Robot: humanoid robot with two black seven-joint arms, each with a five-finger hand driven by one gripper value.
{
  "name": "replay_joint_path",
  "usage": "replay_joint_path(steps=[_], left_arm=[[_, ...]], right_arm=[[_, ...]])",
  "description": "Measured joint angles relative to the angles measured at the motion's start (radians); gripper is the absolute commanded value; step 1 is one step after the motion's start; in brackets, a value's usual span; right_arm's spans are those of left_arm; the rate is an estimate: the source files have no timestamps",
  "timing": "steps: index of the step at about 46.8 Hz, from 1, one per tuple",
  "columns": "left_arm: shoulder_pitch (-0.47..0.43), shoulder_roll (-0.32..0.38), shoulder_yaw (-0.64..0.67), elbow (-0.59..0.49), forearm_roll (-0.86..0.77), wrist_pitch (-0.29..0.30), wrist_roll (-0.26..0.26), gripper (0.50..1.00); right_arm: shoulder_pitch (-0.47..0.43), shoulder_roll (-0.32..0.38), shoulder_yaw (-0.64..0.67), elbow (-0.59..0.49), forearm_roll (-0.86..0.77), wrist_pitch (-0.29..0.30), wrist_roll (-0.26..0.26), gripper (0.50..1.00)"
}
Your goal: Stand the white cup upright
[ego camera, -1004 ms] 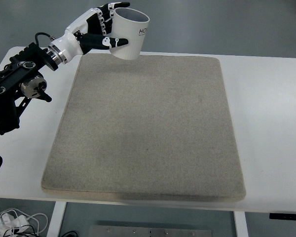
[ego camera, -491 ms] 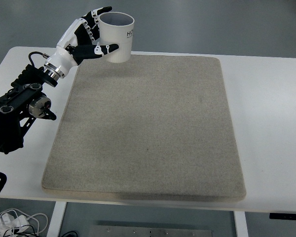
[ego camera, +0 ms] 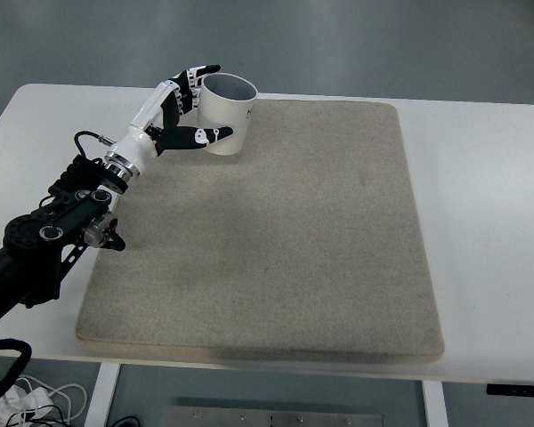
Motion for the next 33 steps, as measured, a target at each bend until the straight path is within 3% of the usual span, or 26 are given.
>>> replay_joint_path(steps=[6, 30, 32, 33], left_arm=[[0.013, -0.016, 0.011, -0.001, 0.002, 0.038, 0.0, 0.5], [0.06, -0.049, 0.066, 0.014, 0.005, 0.07, 0.0, 0.5], [0.063, -0.05, 0.069, 0.014, 0.005, 0.071, 0.0, 0.616], [0.065, -0.05, 0.07, 0.014, 0.005, 0.071, 0.0, 0.729]], right_arm=[[0.0, 0.0, 0.0, 0.0, 0.0, 0.0, 0.0, 0.952], [0.0, 0.0, 0.0, 0.0, 0.0, 0.0, 0.0, 0.952], [0.0, 0.0, 0.0, 0.0, 0.0, 0.0, 0.0, 0.952], [0.0, 0.0, 0.0, 0.0, 0.0, 0.0, 0.0, 0.952]])
